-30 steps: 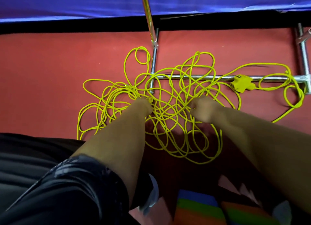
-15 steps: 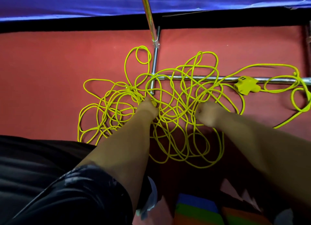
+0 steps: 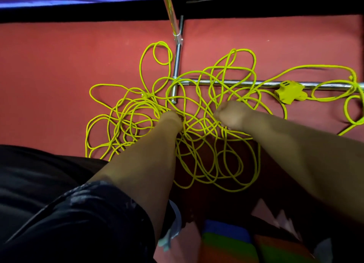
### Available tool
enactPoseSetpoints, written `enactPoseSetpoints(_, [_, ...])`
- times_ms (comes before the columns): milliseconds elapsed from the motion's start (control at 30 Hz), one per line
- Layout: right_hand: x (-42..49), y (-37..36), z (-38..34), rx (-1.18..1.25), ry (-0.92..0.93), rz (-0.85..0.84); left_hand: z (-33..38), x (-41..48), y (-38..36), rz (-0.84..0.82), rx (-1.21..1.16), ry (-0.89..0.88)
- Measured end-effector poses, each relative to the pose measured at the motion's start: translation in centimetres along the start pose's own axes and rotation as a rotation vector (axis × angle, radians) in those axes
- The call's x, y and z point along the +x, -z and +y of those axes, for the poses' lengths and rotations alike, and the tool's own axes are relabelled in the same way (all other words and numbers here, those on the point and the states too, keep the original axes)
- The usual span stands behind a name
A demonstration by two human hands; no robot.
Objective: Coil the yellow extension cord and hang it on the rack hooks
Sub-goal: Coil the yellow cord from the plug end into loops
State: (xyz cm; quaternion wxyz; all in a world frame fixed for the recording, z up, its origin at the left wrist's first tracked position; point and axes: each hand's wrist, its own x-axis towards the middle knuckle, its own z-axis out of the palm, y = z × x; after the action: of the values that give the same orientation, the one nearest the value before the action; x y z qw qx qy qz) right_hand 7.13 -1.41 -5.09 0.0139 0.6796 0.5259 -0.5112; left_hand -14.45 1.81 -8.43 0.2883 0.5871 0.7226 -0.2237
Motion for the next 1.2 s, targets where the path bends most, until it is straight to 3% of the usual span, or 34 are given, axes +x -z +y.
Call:
enactPoseSetpoints(100, [-1.1,0.6,-0.1,0.032,-0.031,-0.037,0.1,-1.4,0.6,0.007,-0.059,0.034])
enactPoseSetpoints(233, [-3.7,2.7,-0.5,-0.079,-0.012,-0.055,0.6,-3.5,2.4,0.139,-0.197,0.065])
enactPoseSetpoints(333, [-4.5,4.6,-1.2,-0.147,0.057,-0.048,3.8,-5.3,6.3,0.126,-0.457,0.002])
enactPoseSetpoints(467, [-3.9,7.3,-1.4,0.206,0.119,0.038,9.1,-8.0,12.7,-0.133,-1.117,-0.146])
enactPoseSetpoints(567, [-5.1,9.9,-2.5,0.449,0.209,0.072,11.3,-11.1,16.9,-0.302,-1.331,-0.297])
enactPoseSetpoints(733, [-10.5,14.3,-6.4,0.528,0.381,0.107,12.2,-17.1,24.1,-0.547,-1.585,-0.426])
enactPoseSetpoints(833, [-13.2,16.0,-8.4,0.636,0.443,0.173,12.6,-20.3,28.0,-0.625,-1.571,-0.454])
enactPoseSetpoints(900, [-15.0,17.2,-9.0,0.705,0.457,0.166,13.0,-22.5,30.3,-0.583,-1.433,-0.45])
enactPoseSetpoints(1067, [-20.2,20.3,-10.1,0.778,0.453,0.261,13.2,-25.8,33.7,-0.047,-0.916,-0.383])
enactPoseSetpoints(1200, [-23.7,22.2,-11.3,0.635,0.435,0.325,12.6,-27.7,34.0,0.131,-0.873,-0.654])
